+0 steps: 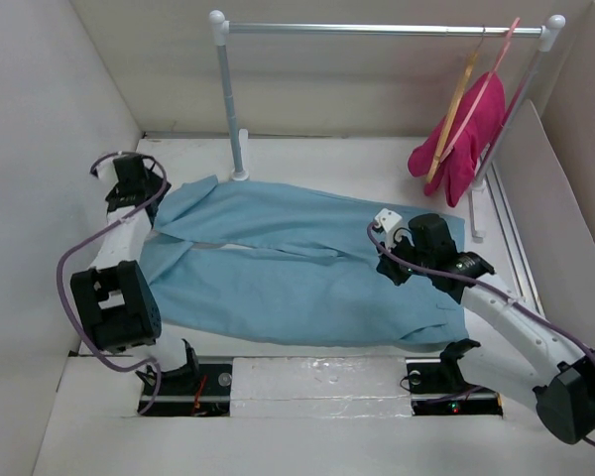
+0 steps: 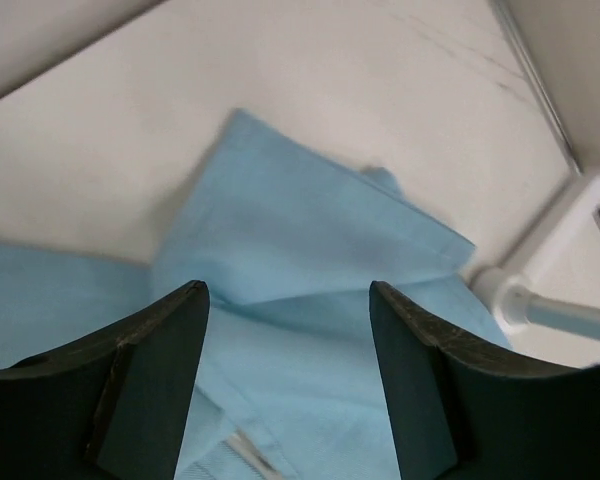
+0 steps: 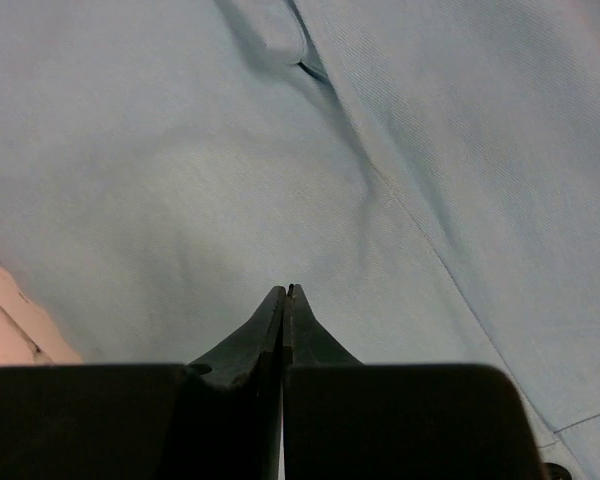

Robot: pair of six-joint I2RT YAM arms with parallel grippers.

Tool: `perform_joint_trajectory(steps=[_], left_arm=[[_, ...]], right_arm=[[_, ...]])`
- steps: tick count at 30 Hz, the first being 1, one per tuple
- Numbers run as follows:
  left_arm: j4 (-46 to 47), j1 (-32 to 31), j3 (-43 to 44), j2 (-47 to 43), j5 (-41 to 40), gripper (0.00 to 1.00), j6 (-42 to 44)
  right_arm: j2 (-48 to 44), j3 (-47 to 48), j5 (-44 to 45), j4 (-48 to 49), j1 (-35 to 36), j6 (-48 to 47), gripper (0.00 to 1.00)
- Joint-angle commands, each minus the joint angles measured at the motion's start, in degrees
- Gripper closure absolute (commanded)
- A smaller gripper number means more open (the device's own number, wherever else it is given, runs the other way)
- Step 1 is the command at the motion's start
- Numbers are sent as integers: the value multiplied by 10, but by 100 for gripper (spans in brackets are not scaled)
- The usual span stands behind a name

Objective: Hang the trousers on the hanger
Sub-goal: Fold the trousers

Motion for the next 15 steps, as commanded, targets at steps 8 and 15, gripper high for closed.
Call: perform_joint_trajectory(steps=[8, 15], left_arm=[[-143, -15, 287, 258, -41, 37, 87], [-206, 19, 378, 368, 15, 38, 99]], right_arm=[[37, -25, -31, 69, -3, -1, 96], [66, -52, -49, 118, 8, 11, 79]])
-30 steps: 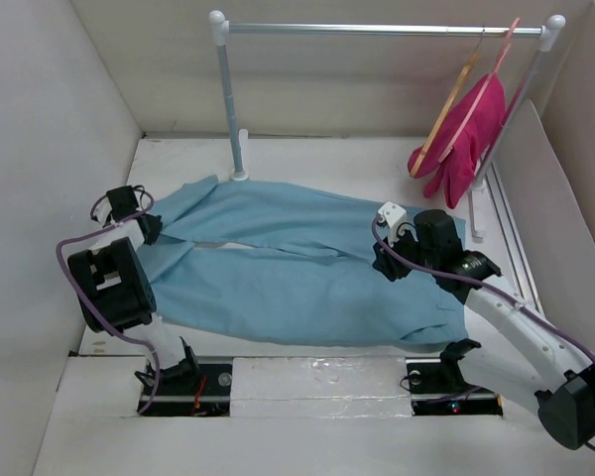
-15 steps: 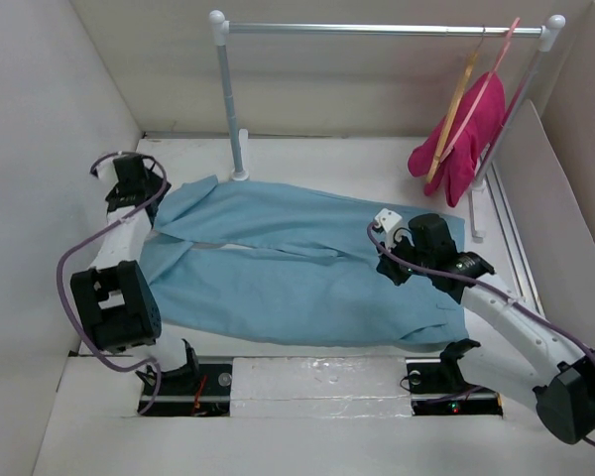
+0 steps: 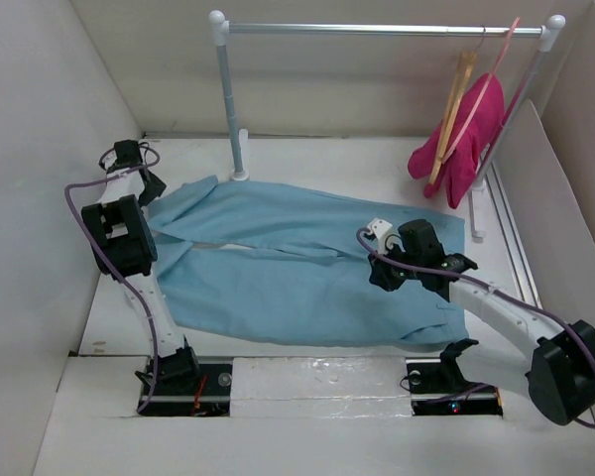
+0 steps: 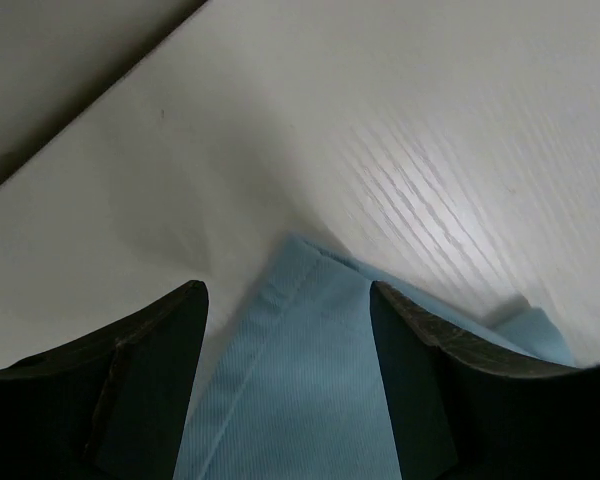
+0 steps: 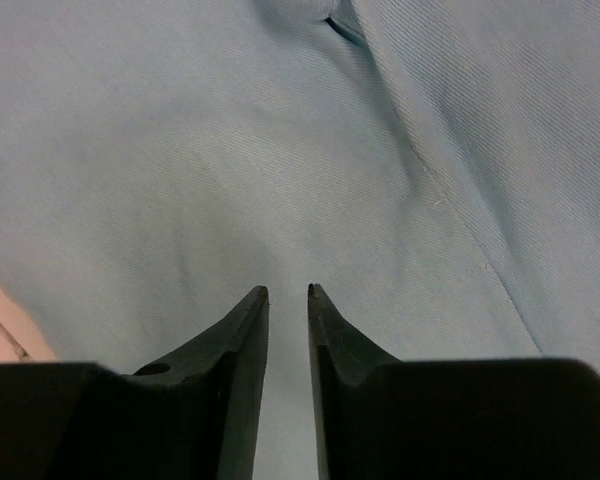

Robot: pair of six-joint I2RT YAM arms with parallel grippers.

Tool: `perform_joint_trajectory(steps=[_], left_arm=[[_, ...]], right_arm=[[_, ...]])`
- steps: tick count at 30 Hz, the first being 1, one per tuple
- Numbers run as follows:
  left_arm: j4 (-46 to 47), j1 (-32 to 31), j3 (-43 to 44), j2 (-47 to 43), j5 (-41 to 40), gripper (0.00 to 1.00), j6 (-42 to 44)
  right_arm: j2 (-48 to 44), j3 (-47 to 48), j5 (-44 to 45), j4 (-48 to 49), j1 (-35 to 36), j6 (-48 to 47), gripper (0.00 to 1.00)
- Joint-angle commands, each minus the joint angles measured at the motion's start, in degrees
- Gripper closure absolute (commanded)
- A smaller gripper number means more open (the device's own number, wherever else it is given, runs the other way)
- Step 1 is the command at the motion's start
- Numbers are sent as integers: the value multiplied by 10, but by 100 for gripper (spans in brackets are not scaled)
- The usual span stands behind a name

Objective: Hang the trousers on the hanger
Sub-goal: Fold the trousers

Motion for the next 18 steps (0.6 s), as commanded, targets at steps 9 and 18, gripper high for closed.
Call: perform_joint_trajectory(steps=[9, 18], left_arm=[[0, 2, -48, 17, 96, 50, 11], [20, 13, -117, -94, 38, 100, -33]], right_arm=[[18, 4, 9, 73, -1, 14, 55], [5, 13, 52, 57, -154, 41, 48]])
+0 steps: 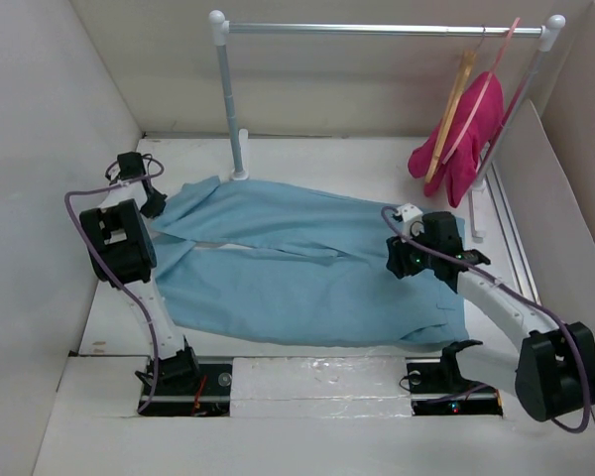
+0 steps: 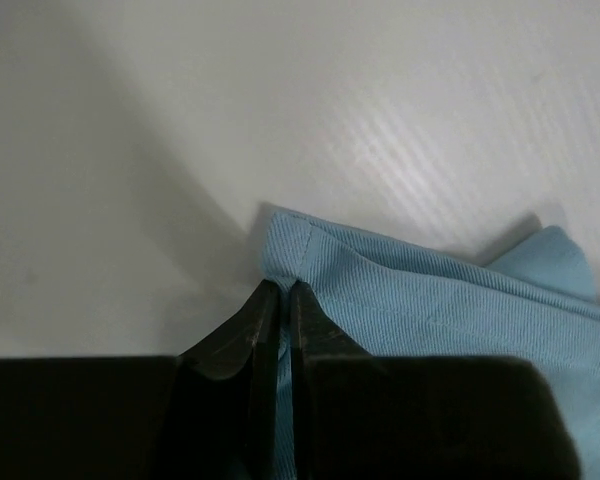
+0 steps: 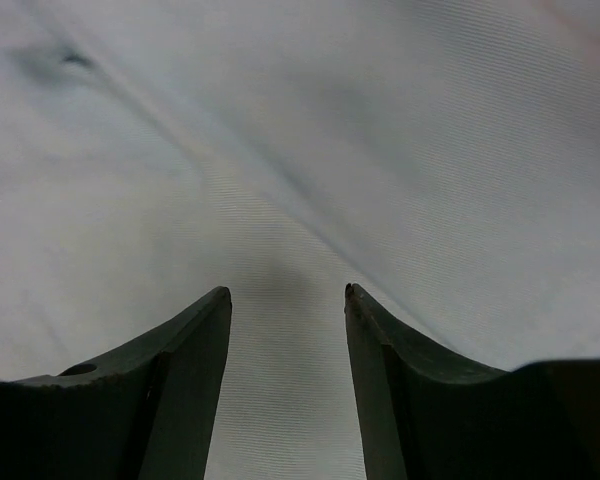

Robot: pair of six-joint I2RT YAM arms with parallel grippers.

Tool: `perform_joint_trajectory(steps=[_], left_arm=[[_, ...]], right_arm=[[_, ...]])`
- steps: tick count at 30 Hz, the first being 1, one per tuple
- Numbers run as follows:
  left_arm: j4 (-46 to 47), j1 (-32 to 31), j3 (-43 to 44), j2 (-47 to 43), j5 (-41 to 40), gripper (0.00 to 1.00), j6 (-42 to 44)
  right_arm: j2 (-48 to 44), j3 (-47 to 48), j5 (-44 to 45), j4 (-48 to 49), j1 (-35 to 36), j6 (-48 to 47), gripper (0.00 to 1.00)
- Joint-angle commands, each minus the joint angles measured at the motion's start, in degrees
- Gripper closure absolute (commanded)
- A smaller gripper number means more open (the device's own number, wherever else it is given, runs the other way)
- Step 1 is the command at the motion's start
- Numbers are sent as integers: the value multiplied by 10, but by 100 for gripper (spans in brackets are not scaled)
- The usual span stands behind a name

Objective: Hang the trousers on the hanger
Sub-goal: Fold the trousers

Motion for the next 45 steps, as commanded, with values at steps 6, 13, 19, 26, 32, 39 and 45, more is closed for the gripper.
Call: perform_joint_trajectory(steps=[6, 13, 19, 26, 32, 39, 45], left_arm=[[8, 27, -127, -222, -119, 100, -106], [51, 27, -163, -317, -182, 100, -149], [49, 27, -166, -283, -164, 100, -165], [85, 27, -197, -270, -118, 100, -162], [93, 27, -209, -273, -108, 100, -147], [105, 27, -224, -283, -76, 100, -155], [108, 27, -251, -293, -65, 100, -146]], right_arm=[[1, 21, -35, 59, -229, 61, 35], [5, 12, -23, 86, -335, 95, 27], [127, 17, -117, 148, -431, 78, 16], [287, 68, -175, 193, -436, 63, 14], [300, 17, -249, 309, -457, 136, 88], [219, 81, -196, 232, -521, 141, 100], [190, 176, -94, 158, -527, 118, 100]])
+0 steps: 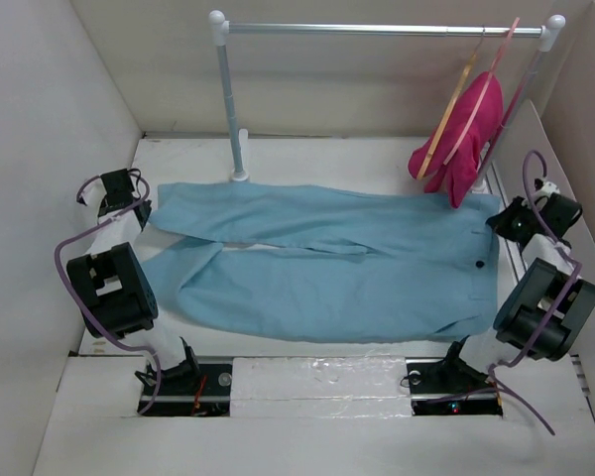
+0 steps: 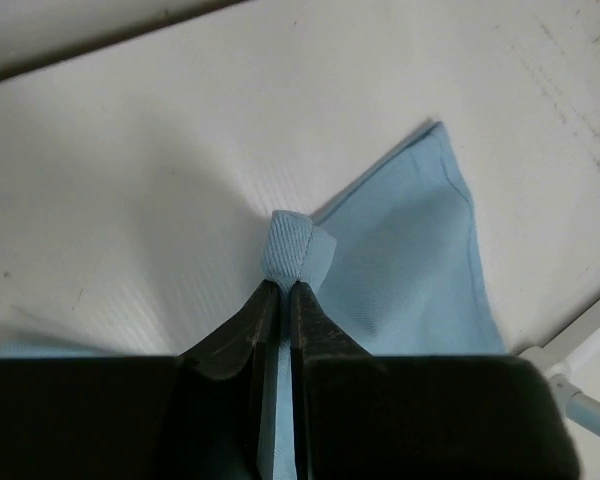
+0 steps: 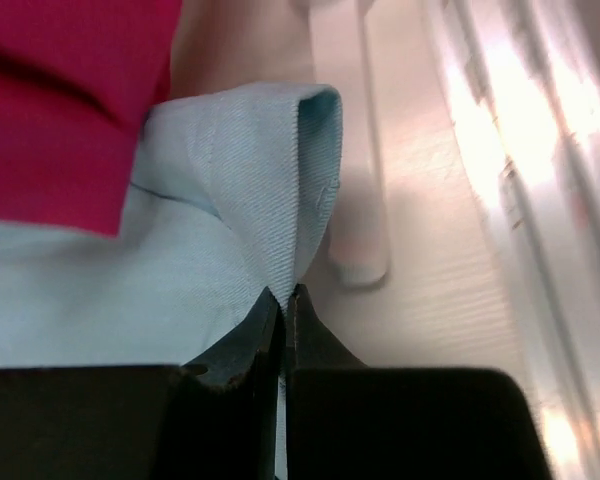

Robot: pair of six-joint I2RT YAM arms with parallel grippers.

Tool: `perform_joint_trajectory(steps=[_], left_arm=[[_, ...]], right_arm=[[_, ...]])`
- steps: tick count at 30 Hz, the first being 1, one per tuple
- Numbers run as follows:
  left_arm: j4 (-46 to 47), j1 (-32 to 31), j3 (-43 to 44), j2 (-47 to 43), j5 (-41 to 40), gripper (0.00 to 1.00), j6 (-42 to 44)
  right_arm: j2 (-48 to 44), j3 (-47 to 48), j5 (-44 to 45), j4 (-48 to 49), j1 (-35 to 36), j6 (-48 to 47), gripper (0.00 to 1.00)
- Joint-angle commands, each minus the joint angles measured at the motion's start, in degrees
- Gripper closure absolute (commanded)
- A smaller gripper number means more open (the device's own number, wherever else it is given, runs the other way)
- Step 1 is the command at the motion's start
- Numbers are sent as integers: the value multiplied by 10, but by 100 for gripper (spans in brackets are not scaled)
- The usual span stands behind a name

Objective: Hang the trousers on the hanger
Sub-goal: Fold the trousers

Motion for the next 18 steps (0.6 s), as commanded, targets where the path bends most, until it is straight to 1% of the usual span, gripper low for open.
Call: perform_joint_trajectory(steps=[1, 2, 3, 4, 5, 6, 7, 8, 9, 10, 11, 12, 13, 14, 15, 16, 17, 18], left_arm=[[12, 0, -21, -28, 10, 100, 9], [9, 0, -25, -22, 12, 100, 9], [5, 0, -31, -16, 14, 100, 9], [2, 0, -31, -2, 21, 100, 12], [-26, 0, -17, 13, 18, 100, 12], [-27, 0, -17, 14, 14, 100, 15], [-27, 0, -16, 13, 15, 93, 20], [-24, 0, -18, 8, 18, 83, 26], [-17, 0, -21, -6, 19, 71, 30], [-13, 0, -24, -16, 27, 47, 40], [-16, 0, -29, -28, 29, 37, 42], [-20, 0, -32, -52, 28, 27, 42], [-27, 0, -35, -67, 26, 24, 49], [-34, 0, -41, -80, 22, 23, 59], [-47, -21, -44, -112, 12, 23, 71], [-54, -36, -45, -130, -33, 29, 84], [-63, -55, -54, -147, -52, 39, 117], [-66, -92, -60, -180, -73, 52, 133]], right_arm=[[5, 78, 79, -9, -8, -23, 98], [42, 96, 90, -37, -8, -28, 88], [61, 136, 104, -61, -8, -30, 80], [75, 148, 112, -70, -8, -49, 71], [89, 166, 102, -76, -3, -56, 42], [89, 166, 101, -76, -3, -61, 42], [84, 169, 101, -91, 3, -67, 33], [63, 168, 102, -96, 12, -71, 30], [42, 148, 93, -98, 32, -72, 29], [21, 132, 84, -89, 46, -68, 29], [-30, 110, 78, -85, 62, -66, 29], [-59, 68, 80, -81, 105, -60, 31], [-88, 47, 83, -76, 131, -59, 34], [-113, 26, 86, -77, 158, -59, 36], [-161, 6, 97, -79, 187, -59, 42], [-179, -31, 96, -80, 242, -59, 61], [-195, -50, 90, -79, 270, -57, 75], [-221, -68, 84, -78, 298, -49, 89]])
